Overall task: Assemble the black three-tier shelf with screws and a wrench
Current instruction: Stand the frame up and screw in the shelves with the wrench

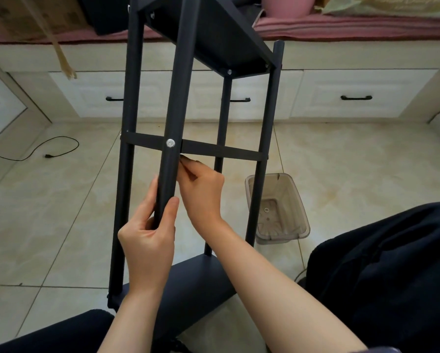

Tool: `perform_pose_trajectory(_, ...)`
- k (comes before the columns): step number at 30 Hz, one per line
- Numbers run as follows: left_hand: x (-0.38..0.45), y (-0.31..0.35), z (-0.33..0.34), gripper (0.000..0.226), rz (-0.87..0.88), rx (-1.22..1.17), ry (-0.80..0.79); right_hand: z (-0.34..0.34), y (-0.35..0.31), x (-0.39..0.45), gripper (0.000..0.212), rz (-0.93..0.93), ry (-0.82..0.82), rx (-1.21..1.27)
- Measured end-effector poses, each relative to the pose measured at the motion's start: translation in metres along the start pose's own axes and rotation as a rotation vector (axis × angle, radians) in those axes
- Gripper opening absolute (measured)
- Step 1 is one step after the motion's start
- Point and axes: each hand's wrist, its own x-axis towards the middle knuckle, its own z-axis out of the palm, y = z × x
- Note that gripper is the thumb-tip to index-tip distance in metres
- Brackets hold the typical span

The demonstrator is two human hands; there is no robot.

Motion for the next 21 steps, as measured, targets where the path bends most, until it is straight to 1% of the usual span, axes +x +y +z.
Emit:
perform_pose_trajectory(4, 0.001, 0.0, -0.001, 0.044, 0.012, 0.011, 0.003, 0.006, -0.001, 0.0, 0.02, 0.005, 0.009, 0.034)
perform_pose_trajectory(6, 0.001, 0.001, -0.001, 0.046, 0.006, 0.014, 0.003, 0.006, -0.001, 0.0, 0.023, 0.018, -0.009, 0.04)
perform_pose_trajectory(9, 0.0, 0.004, 0.0, 0.046, 0.005, 0.015, -0.004, 0.0, -0.001, -0.002, 0.021, 0.038, -0.059, 0.04)
perform_pose_trajectory(12, 0.0, 0.006, 0.0, 0.045, 0.007, 0.014, -0.002, -0.012, 0.001, -0.005, 0.022, 0.119, -0.128, -0.002)
perform_pose_trajectory(16, 0.0, 0.006, 0.0, 0.045, -0.005, 0.013, 0.013, -0.027, -0.008, -0.006, 0.02, 0.288, -0.242, -0.019)
perform_pose_trajectory(19, -0.001, 0.005, 0.0, 0.045, -0.008, 0.011, 0.026, -0.035, -0.023, -0.001, 0.02, 0.361, -0.333, -0.007)
perform_pose_trajectory(21, -0.002, 0.004, -0.001, 0.046, -0.004, 0.009, 0.024, -0.039, -0.034, 0.004, 0.02, 0.39, -0.358, 0.015)
